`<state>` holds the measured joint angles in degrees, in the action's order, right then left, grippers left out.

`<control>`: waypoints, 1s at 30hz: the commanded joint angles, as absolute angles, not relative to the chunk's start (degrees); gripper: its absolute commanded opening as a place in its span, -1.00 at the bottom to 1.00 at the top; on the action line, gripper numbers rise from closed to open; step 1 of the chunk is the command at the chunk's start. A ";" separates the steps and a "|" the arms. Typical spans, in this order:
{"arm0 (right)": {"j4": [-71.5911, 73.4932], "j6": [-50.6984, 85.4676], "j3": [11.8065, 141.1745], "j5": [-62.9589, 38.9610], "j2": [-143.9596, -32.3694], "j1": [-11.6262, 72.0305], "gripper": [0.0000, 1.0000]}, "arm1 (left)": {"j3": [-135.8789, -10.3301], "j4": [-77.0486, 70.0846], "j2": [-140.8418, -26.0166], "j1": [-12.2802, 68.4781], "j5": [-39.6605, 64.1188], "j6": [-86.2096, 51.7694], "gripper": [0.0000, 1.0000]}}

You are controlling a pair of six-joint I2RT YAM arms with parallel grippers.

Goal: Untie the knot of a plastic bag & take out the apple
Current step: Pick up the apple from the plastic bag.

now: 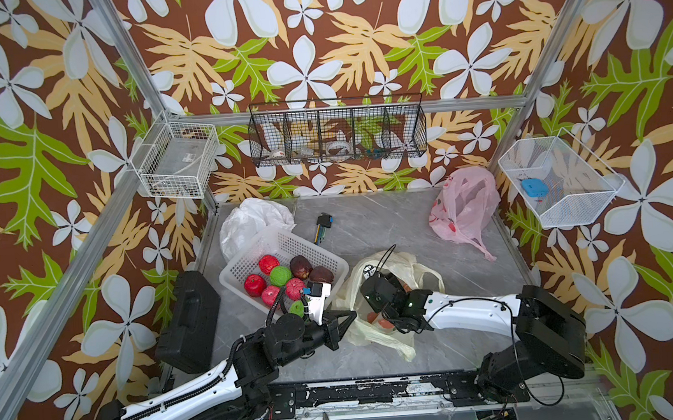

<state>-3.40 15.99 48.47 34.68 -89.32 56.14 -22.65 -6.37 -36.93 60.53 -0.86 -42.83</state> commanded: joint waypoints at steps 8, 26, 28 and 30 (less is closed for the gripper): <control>-0.80 17.92 49.73 32.52 -94.04 51.15 0.46 | -20.61 -1.80 -32.90 60.40 4.84 -37.56 -1.00; 7.02 10.77 51.41 13.74 -104.33 45.47 -0.05 | -17.94 -1.49 -31.54 60.43 8.21 -34.50 -1.00; 7.26 10.58 50.77 13.49 -103.09 45.77 -0.22 | -17.43 -1.49 -31.66 60.41 7.60 -34.85 -1.00; 7.08 10.34 49.92 14.39 -100.86 46.57 -0.36 | -16.75 -1.49 -31.89 60.40 6.12 -35.73 -1.00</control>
